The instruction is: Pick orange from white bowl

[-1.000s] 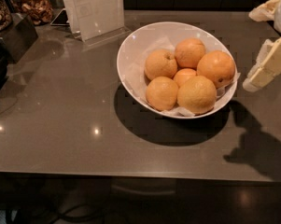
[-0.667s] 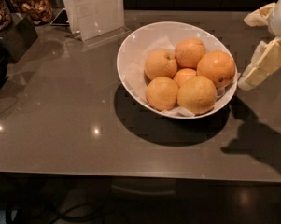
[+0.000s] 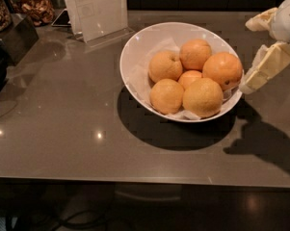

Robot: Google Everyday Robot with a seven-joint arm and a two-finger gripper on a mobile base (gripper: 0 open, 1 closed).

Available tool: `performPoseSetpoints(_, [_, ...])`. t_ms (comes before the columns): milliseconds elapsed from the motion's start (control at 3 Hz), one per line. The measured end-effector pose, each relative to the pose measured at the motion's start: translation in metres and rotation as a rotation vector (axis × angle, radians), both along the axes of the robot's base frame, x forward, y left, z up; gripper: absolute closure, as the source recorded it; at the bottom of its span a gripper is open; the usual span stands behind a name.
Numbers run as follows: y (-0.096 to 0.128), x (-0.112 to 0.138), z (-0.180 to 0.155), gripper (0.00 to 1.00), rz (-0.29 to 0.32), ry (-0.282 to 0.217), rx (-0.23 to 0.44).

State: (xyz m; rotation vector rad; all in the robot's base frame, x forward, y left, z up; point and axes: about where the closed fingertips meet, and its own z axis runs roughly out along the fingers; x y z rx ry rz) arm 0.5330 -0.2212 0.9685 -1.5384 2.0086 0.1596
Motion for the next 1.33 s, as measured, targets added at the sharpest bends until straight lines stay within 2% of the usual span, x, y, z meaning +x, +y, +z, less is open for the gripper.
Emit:
performPoseSetpoints(333, [0.0168, 0.0090, -0.0155, 0.00, 0.046, 0.035, 0.020])
performPoseSetpoints(667, [0.0172, 0.0092, -0.0162, 0.18, 0.047, 0.036, 0.020])
performPoseSetpoints(1000, [0.0172, 0.0093, -0.0162, 0.25, 0.047, 0.036, 0.020])
performPoseSetpoints(1333, [0.0174, 0.0093, -0.0163, 0.22, 0.047, 0.037, 0.020])
